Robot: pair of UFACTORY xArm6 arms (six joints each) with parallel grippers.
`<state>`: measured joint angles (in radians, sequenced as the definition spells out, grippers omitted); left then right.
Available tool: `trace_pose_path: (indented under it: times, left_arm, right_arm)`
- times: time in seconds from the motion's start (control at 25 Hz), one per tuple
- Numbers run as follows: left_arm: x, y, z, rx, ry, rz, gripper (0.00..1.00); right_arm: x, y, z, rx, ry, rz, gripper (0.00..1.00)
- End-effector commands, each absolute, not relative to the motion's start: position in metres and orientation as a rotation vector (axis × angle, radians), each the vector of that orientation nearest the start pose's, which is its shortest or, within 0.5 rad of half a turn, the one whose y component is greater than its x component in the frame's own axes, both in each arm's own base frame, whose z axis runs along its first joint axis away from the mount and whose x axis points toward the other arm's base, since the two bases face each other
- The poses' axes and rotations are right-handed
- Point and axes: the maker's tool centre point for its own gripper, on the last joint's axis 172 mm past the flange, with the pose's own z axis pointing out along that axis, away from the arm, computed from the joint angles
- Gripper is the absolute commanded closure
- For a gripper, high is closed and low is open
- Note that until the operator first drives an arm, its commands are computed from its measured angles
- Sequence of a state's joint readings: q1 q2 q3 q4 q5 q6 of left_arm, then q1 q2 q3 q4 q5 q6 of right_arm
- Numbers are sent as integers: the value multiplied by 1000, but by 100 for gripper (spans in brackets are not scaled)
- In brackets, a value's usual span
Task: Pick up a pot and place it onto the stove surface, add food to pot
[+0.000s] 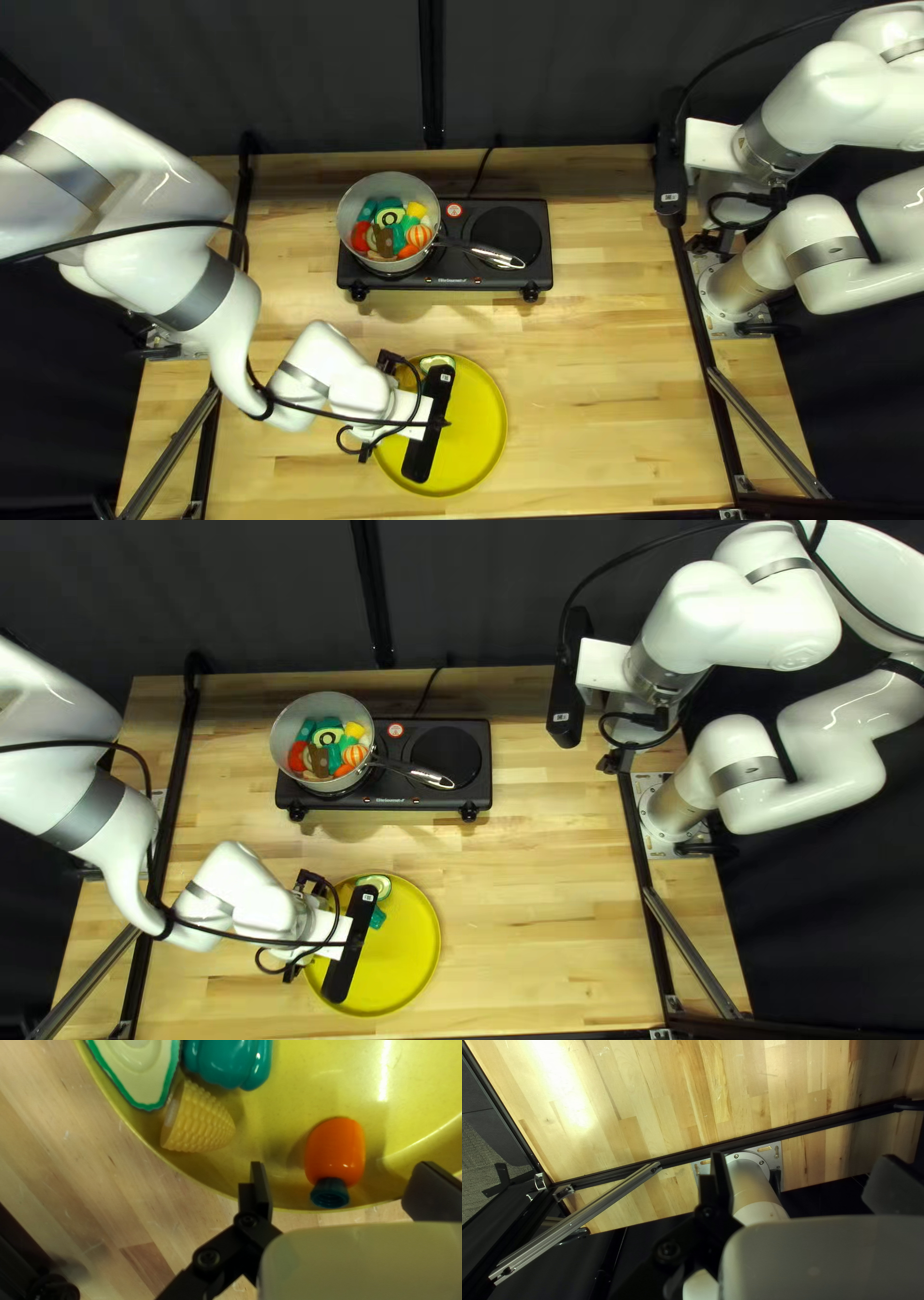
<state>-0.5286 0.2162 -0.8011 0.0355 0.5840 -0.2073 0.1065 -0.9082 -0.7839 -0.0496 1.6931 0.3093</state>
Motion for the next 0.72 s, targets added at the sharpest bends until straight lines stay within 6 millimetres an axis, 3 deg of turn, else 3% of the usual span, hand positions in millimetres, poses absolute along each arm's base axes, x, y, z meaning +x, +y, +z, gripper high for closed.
trace_pose_path:
  times: [0.04, 0.28, 0.32, 0.36, 0.4, 0.72]
  left_arm:
    - [385, -224, 20, -3079, 583, -32, 0]
    - [390, -223, 17, -3082, 619, -44, 0]
    - [390, -223, 17, -3082, 619, -44, 5]
    - [390, -223, 17, -3082, 619, -44, 23]
    - [390, -223, 17, -3082, 619, -44, 100]
    - [390, -223, 17, -3082, 619, -44, 100]
  right_arm:
    - [215, 9, 334, -3173, 332, -15, 0]
    - [215, 9, 334, -3173, 332, -15, 0]
    - [215, 9, 334, -3173, 332, -15, 0]
    - [215, 9, 334, -3173, 332, -15, 0]
    - [215, 9, 334, -3173, 332, -15, 0]
    - [215, 9, 334, -3173, 332, -15, 0]
